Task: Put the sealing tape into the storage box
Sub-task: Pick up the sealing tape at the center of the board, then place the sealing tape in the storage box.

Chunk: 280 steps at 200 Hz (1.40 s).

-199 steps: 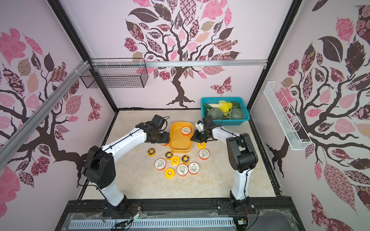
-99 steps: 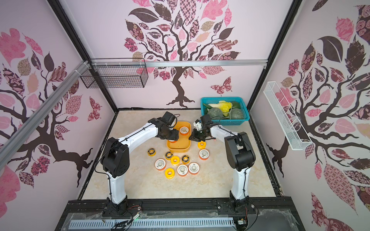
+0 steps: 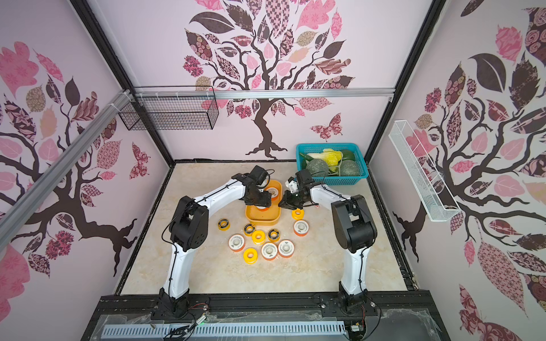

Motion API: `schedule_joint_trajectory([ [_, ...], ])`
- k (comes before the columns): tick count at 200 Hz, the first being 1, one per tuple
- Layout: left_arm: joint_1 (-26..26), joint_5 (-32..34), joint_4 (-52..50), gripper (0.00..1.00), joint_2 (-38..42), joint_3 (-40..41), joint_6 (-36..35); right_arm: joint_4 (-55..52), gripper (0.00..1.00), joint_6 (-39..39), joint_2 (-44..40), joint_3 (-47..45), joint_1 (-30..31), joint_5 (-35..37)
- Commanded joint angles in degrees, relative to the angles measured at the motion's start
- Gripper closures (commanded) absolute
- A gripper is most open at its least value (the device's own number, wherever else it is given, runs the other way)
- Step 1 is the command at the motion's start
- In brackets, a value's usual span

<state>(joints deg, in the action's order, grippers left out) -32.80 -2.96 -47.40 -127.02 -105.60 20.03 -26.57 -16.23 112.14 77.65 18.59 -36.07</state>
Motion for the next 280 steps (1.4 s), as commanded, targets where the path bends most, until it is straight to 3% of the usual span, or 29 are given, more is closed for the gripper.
schedule_joint_trajectory([
  [1,-0.17,-0.99,-1.39,0.31,-2.22,-2.71,-0.52,-0.23,0.82,0.81,1.22,2.48,0.33,-1.10],
  [143,-0.18,-2.12,-2.61,0.30,-7.59,-10.14,1.35,-0.24,0.81,1.14,1.24,2.08,0.38,-1.30],
  [280,-0.41,-0.31,-3.16,0.30,-1.89,-6.02,-0.78,-0.19,0.81,1.08,1.55,2.16,0.35,-1.48],
])
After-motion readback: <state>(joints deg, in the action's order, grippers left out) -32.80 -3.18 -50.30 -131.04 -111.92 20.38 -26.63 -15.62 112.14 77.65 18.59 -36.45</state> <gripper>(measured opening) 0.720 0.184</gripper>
